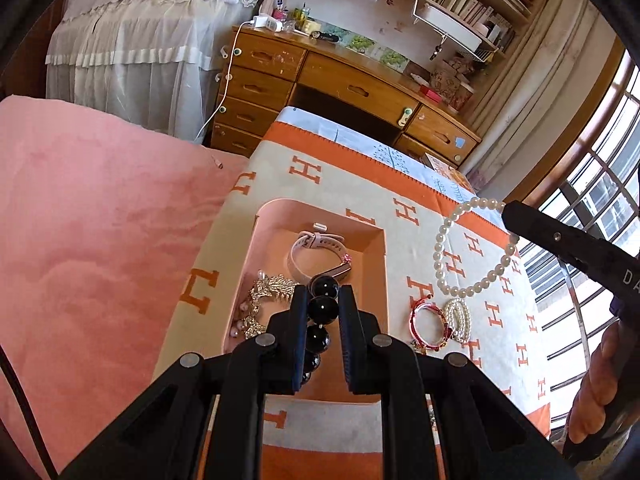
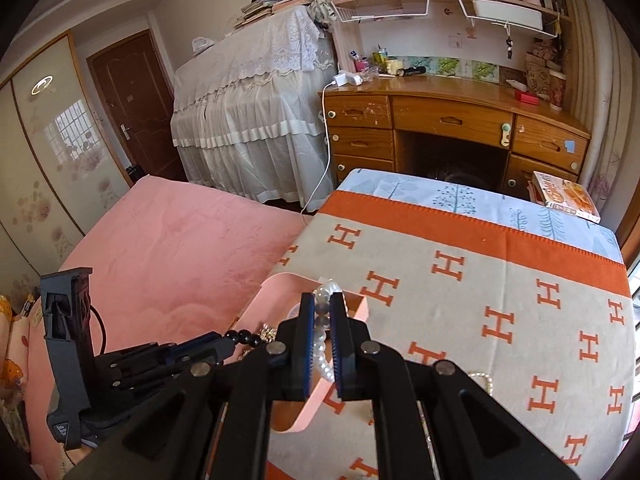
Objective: Organize jewelry
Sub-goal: 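Lower both bracelets into the pink box and open both tools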
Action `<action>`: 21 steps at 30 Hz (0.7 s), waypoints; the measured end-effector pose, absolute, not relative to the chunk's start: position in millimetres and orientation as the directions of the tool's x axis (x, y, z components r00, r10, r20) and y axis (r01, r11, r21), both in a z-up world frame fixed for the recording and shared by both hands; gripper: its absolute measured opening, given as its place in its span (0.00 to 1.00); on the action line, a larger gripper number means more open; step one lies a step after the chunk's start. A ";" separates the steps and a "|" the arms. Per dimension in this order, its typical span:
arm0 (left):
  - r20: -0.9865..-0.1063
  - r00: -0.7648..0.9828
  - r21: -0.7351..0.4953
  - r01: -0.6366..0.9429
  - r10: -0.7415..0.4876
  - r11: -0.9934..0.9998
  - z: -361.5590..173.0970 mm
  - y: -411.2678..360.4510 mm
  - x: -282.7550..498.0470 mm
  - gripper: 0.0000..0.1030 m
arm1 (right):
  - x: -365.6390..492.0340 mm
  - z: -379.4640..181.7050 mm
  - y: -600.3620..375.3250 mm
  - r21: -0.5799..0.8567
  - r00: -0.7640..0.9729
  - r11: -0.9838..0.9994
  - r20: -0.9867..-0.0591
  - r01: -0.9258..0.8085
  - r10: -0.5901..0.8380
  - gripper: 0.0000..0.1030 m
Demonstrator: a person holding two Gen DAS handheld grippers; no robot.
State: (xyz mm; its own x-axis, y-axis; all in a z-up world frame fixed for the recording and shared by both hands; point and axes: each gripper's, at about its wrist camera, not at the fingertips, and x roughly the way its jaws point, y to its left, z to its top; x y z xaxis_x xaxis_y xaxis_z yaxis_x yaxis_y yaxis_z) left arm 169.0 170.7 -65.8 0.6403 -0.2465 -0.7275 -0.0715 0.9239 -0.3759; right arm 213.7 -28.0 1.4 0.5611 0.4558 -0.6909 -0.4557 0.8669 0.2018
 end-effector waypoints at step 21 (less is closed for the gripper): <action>-0.775 0.593 -0.349 -0.115 -0.218 0.930 -99.8 177.4 175.1 0.20 | 210.2 -71.1 28.2 0.207 0.383 0.857 -0.828 -0.473 0.411 0.08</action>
State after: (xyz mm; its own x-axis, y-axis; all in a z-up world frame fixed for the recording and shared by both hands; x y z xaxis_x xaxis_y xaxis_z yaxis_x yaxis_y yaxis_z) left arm 175.1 177.4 -99.8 0.5929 -0.2177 -0.7753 -0.1149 0.9301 -0.3490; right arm 210.2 28.2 -71.1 0.3827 0.4108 -0.8275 -0.4726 0.8567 0.2067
